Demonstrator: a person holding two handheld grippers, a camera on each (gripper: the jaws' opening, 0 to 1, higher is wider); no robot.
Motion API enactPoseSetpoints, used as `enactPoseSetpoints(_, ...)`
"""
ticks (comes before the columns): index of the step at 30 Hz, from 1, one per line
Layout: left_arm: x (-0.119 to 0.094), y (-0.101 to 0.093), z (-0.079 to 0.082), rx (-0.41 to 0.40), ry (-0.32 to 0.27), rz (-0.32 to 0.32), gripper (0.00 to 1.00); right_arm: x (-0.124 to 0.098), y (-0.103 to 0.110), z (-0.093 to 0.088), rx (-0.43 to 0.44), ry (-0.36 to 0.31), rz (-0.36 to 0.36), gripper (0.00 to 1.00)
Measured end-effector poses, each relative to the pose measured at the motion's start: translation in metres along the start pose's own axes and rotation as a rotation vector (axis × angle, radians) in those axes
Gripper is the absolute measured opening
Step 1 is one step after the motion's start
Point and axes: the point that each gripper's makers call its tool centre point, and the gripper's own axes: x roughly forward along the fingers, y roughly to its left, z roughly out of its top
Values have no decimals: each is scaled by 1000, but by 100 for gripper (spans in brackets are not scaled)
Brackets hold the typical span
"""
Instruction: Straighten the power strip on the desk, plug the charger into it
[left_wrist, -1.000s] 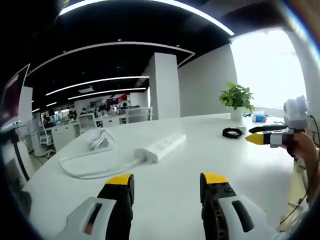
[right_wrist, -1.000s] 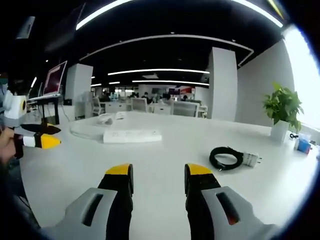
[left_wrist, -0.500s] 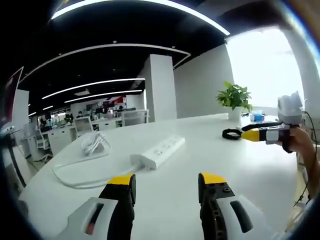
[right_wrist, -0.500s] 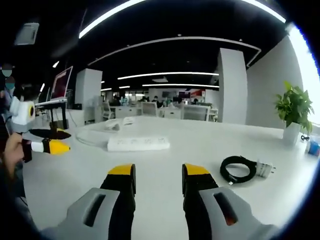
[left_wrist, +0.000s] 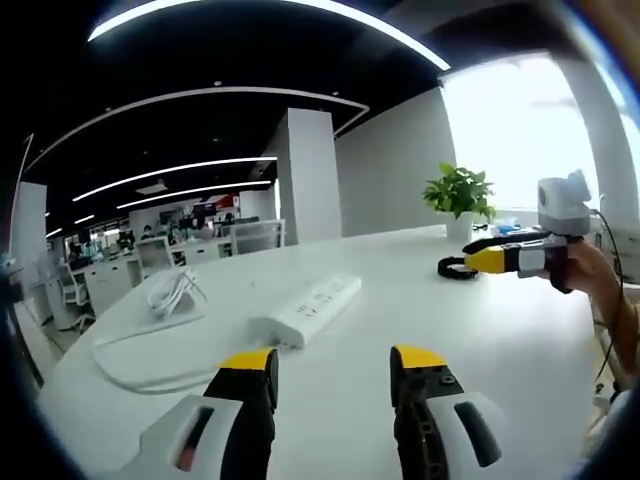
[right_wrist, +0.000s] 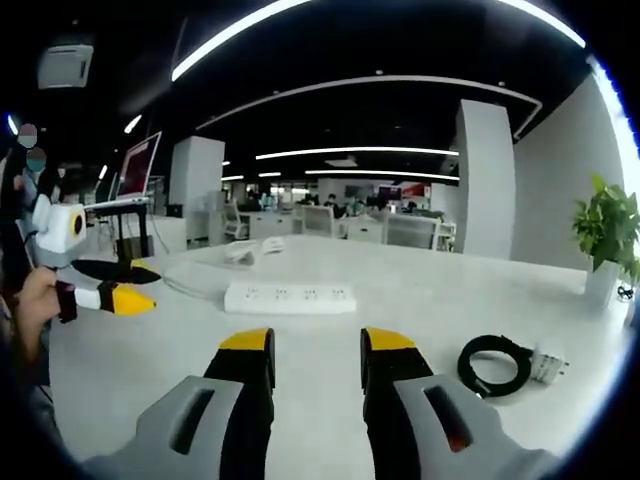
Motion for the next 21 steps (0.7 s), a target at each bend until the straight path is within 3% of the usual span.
enactPoseSetpoints(21, 14, 2, 2, 9, 22, -30, 42, 22, -2, 7, -23, -2, 52, 31)
